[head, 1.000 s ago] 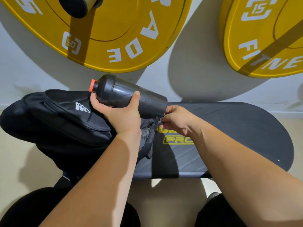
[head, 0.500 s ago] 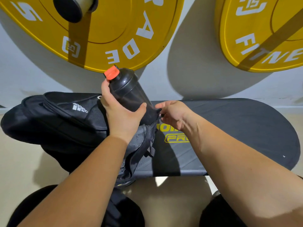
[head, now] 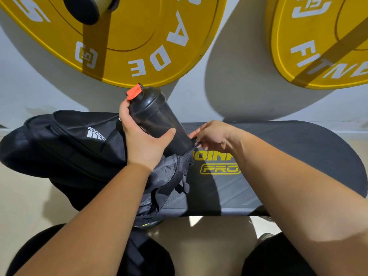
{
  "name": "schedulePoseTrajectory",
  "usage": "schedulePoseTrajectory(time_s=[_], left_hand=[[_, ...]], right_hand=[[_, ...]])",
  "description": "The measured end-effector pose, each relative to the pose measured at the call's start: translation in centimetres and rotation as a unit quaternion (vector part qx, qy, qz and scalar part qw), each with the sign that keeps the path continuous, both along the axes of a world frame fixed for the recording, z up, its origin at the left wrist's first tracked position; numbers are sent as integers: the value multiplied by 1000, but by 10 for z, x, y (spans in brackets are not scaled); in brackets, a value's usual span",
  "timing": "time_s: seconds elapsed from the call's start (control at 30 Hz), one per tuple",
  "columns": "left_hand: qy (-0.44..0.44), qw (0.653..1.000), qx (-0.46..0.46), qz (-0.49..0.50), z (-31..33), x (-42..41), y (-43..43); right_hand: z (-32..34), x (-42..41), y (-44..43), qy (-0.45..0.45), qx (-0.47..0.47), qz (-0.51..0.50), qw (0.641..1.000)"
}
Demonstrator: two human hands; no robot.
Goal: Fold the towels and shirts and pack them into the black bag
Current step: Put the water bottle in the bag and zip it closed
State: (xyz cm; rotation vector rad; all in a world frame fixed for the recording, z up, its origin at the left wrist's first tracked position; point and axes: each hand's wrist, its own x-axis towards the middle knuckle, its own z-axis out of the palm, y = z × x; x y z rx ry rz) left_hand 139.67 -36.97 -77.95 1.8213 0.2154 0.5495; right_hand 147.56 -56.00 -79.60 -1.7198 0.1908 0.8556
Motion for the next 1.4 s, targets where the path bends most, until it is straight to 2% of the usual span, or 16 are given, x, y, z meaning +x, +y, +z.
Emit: schedulePoseTrajectory(time_s=[0.17,0.33,0.57,0.7,0.77,0.83,0.93,1.03,1.1,1.17,1.27,1.33,1.4], left_hand=[[1,1000,-10,-4,-4,1,1],[3,1000,21,-15,-6,7,0],[-1,996,63,-55,-4,13,-3],[-13,997,28,-71,-7,17,-6],[-20,997,24,-67,-5,20,-9],[-22,999,9,-39,-5,23,-15],[6,995,-62,74,-2,23,-30],[23,978,-138,151,-1,19,-43],[31,972,-150,179,-1,16,-47],[33,978,-115,168,-1,11,-48],[38,996,27,72,3,5,-41],[45,993,106,23,7,6,-30],[45,989,137,9,12,9,-16]], right_hand=[[7,4,4,3,-36,58,998],[0,1,11,6,-56,26,998],[8,-3,18,18,80,-91,992],[-3,1,20,5,105,-154,982],[-7,-4,16,1,145,-185,972],[-8,-13,13,-11,182,-218,959],[-13,-23,4,-17,214,-241,947],[-12,-26,-4,-23,197,-239,951],[-10,-26,-5,-27,178,-233,956],[-7,-25,-5,-26,154,-226,962],[-9,-20,-6,-24,135,-210,968],[-10,-17,-6,-26,138,-210,968],[-9,-17,-6,-23,148,-208,967]])
